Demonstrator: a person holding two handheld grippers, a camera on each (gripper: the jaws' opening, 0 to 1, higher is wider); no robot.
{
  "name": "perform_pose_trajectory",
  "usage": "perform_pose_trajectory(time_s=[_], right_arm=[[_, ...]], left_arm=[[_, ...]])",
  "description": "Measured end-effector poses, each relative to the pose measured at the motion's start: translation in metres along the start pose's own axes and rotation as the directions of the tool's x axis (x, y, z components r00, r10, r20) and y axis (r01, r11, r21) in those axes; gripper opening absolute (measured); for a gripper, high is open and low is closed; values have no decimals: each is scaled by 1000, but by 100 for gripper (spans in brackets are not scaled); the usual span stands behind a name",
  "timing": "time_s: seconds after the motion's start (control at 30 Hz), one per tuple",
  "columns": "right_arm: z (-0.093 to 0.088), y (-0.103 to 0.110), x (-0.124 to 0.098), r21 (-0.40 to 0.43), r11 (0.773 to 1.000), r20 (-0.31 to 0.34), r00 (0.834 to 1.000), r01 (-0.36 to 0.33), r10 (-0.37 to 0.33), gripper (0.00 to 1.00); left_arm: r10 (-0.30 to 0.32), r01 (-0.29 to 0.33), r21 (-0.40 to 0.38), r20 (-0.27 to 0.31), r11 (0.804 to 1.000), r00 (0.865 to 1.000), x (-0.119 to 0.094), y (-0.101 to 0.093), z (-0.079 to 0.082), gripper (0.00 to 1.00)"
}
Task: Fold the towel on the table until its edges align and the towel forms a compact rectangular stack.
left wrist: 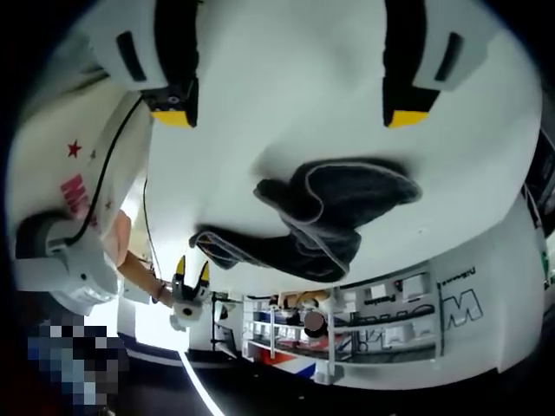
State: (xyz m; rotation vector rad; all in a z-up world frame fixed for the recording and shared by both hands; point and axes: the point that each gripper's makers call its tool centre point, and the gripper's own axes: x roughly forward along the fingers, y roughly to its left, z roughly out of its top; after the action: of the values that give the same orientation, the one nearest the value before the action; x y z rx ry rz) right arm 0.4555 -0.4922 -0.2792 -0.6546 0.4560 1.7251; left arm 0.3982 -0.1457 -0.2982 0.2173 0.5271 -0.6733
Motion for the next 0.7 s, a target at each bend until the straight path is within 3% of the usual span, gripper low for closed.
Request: perform_pose_trajectory(time_s=[0.33,0.5,0.7], right_arm=[[6,-5,-9,-7,997,34,997,73,-73,55],[10,-16,-17,-28,989,80,987,145,-143,83],[7,-22,-25,-2,981,100,976,193,-192,95]], left_arm=[[0,0,-5,3,1000,1000,1,2,1,93],[1,-1,-2,5,1000,1000,1,3,2,93],[8,-8,-4,5,1000,1000,0,9,3,93]])
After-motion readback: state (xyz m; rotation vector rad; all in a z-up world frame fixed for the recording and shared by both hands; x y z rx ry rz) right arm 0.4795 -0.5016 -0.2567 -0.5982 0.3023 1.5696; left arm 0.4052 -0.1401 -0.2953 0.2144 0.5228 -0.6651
